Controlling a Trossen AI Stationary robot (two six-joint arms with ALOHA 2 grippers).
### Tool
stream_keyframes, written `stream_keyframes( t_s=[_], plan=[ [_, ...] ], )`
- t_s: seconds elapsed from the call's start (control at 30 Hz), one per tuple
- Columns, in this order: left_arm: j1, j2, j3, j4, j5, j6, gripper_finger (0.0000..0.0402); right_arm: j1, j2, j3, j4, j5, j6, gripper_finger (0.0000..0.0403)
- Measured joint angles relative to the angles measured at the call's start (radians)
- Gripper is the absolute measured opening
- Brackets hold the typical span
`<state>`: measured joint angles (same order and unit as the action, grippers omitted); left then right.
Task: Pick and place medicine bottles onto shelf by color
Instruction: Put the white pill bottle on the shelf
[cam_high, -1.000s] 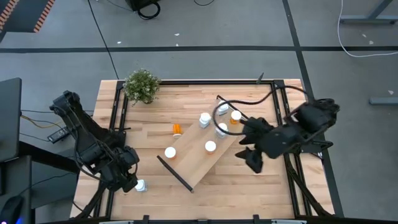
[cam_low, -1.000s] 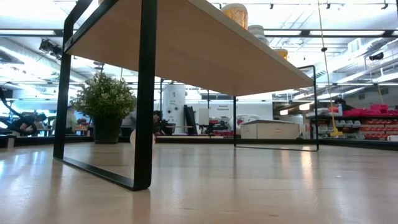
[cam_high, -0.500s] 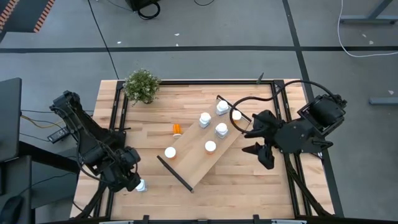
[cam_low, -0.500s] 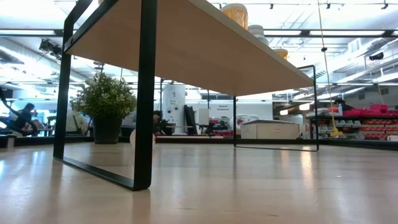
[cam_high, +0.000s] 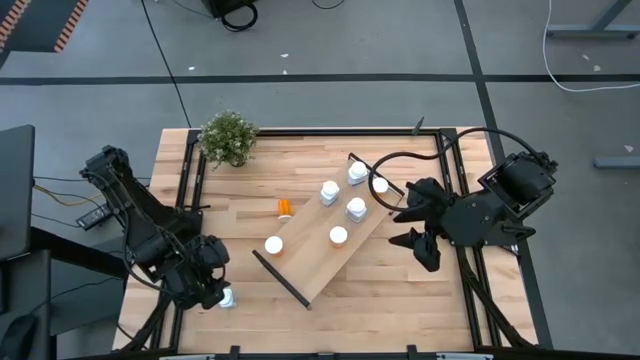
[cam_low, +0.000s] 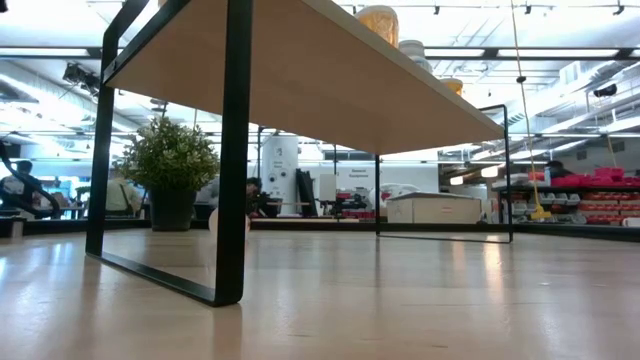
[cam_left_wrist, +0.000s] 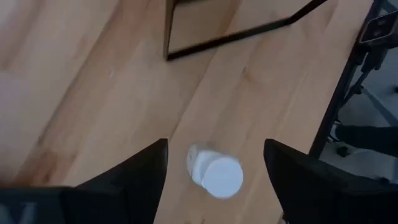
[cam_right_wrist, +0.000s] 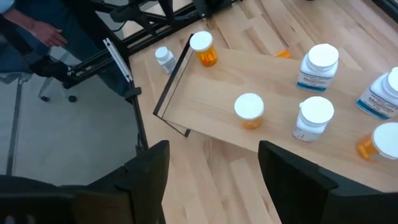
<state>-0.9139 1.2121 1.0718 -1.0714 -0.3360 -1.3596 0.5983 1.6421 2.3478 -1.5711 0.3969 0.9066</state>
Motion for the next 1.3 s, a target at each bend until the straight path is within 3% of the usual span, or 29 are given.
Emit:
stream_keyframes(
  t_s=[0.63, 0.77, 0.9, 1.13, 1.3],
  plan=[
    [-0.118, 0.000, 0.001, 0.070, -0.271, -0.038, 0.0206, 0.023, 0.001, 0.000, 0.000, -0.024, 0.080, 0.0252],
    [-0.118, 0.000, 0.001, 0.107, -0.246, -0.015, 0.0195, 0.027, 0.001, 0.000, 0.000, -0.024, 0.103, 0.0252],
    [-0.118, 0.000, 0.001, 0.106, -0.162, 0.033, 0.0188, 0.026, 0.001, 0.000, 0.000, -0.024, 0.020, 0.0252],
    [-0.140, 0.000, 0.001, 0.100, -0.130, 0.042, 0.0167, 0.026, 0.001, 0.000, 0.000, 0.006, 0.013, 0.0252],
    [-0.140, 0.001, 0.001, 0.098, -0.064, 0.133, 0.0124, 0.030, 0.010, 0.000, 0.000, 0.006, 0.072, 0.0252]
  ],
)
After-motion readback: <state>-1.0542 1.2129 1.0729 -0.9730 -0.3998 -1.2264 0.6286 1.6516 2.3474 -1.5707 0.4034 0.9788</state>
